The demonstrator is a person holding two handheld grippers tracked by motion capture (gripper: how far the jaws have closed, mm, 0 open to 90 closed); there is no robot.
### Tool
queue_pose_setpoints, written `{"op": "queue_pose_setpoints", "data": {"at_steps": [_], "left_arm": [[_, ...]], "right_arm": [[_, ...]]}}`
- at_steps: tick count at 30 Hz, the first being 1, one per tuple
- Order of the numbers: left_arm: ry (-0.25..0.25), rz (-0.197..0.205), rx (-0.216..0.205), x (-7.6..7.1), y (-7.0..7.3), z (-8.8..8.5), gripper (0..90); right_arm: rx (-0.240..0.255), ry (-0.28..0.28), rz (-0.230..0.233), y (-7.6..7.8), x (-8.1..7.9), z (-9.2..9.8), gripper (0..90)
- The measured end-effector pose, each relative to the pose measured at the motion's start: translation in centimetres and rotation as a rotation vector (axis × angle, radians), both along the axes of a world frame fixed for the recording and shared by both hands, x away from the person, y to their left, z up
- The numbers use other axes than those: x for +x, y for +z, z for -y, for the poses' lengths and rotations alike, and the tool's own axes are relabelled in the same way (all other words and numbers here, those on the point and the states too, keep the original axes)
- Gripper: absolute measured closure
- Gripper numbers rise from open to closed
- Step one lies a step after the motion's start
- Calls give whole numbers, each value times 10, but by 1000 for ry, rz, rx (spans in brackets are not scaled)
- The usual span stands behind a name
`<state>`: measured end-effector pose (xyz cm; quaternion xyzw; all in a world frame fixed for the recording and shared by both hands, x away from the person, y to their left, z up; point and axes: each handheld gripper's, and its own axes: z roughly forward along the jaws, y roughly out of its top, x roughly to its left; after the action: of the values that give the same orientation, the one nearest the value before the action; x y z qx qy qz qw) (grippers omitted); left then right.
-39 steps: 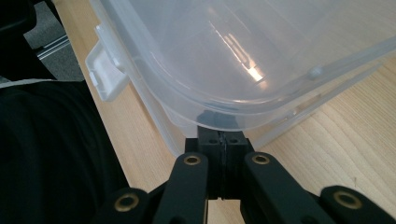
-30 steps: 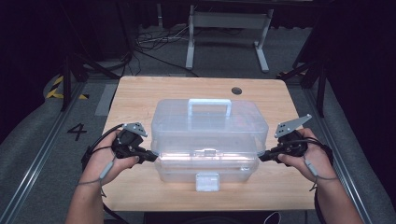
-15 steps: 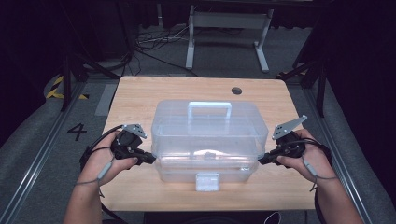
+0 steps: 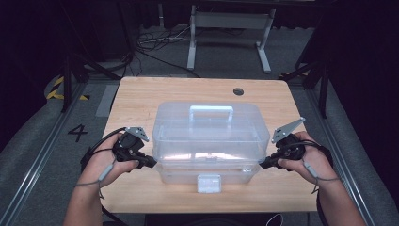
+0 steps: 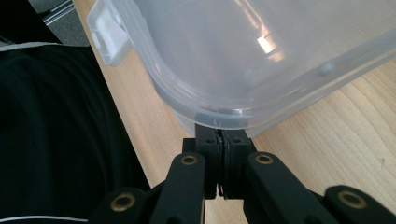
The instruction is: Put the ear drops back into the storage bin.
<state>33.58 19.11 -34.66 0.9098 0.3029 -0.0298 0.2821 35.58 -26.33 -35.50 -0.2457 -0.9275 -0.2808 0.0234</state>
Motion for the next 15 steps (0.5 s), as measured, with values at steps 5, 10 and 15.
{"op": "queue_pose_setpoints", "data": {"at_steps": [5, 10, 15], "left_arm": [[-4, -9, 8, 0, -1, 0, 885], [-10, -15, 14, 0, -2, 1, 885], [-15, -25, 23, 0, -4, 1, 883]], "right_arm": [[-12, 7, -10, -2, 0, -1, 883], [-18, 9, -18, -3, 1, -1, 883], [-37, 17, -32, -6, 1, -3, 883]]}}
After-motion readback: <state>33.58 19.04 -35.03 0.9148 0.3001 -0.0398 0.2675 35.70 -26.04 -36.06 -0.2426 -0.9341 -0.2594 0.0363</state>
